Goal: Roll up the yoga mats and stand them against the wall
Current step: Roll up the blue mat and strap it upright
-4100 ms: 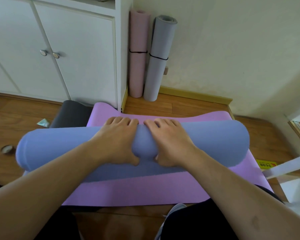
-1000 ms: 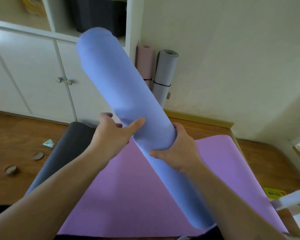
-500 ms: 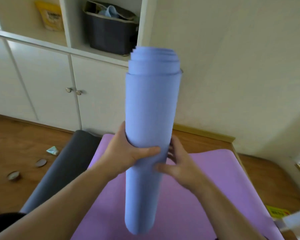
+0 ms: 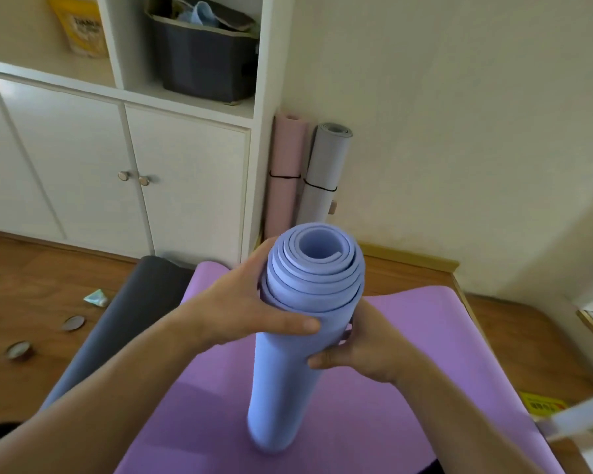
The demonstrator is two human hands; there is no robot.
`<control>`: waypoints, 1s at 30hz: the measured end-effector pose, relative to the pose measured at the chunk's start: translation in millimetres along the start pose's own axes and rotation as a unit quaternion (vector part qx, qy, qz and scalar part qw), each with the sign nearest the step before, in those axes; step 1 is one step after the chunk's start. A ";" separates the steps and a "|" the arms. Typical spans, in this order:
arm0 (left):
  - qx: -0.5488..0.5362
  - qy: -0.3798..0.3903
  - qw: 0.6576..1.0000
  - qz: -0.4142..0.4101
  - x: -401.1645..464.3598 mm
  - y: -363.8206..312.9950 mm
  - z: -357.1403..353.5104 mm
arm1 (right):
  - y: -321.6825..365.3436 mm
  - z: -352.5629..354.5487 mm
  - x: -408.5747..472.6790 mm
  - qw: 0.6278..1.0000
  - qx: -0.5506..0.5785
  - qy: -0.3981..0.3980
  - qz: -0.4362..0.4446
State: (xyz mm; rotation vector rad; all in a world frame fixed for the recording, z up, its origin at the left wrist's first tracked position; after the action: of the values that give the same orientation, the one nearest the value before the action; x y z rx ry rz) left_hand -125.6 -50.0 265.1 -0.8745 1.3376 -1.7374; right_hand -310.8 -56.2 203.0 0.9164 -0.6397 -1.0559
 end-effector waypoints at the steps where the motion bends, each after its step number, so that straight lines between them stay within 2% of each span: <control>1: 0.011 -0.014 1.000 -0.023 1.2 -6.4 0.4 | -1.7 -0.7 1.3 1.000 0.000 0.004 -0.003; 5: 0.048 -0.077 0.995 -0.050 3.4 -10.4 -4.3 | -2.5 -1.9 -0.5 0.999 -0.023 0.046 -0.009; 7: 0.051 -0.096 0.993 -0.045 3.6 -7.6 -6.1 | 14.3 10.0 -4.7 0.998 0.024 0.050 0.003; 9: 0.061 -0.108 0.991 -0.056 3.7 -11.3 -7.5 | 48.3 32.3 -6.5 0.991 0.119 -0.001 0.064; 11: 0.061 -0.100 0.991 -0.058 6.2 -11.2 -9.7 | 86.7 56.5 -4.1 0.980 0.150 -0.082 0.106; 14: 0.049 -0.080 0.995 -0.035 9.7 -2.6 -16.1 | 139.5 63.2 8.0 0.984 -0.015 -0.134 0.114; 16: 0.034 -0.087 0.996 0.001 12.3 9.4 -17.5 | 154.3 41.5 24.1 0.976 -0.190 -0.083 0.071; 19: 0.067 -0.097 0.993 0.016 14.3 15.1 -17.1 | 145.5 0.3 42.1 0.903 -0.429 0.000 0.023; 20: 0.072 -0.099 0.992 0.016 14.1 15.1 -15.9 | 142.0 -6.4 44.2 0.891 -0.453 -0.002 0.022; 30: 0.088 -0.124 0.988 -0.009 8.6 17.4 -5.0 | 122.0 -32.4 59.2 0.892 -0.451 0.016 0.042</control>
State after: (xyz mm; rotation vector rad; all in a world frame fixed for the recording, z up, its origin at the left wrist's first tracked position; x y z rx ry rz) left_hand -131.2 -58.1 247.7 -0.9686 1.0015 -1.6699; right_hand -207.7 -76.2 294.8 0.0863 -0.1018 -1.0937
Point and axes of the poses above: each hand's wrist, its own x-axis towards the middle knuckle, its own z-axis out of the back of the hand, y = z × x, the point moved 7 cm from there along x, towards the middle knuckle, and after that the axes turned 5 degrees about z, right-handed, at the moved point
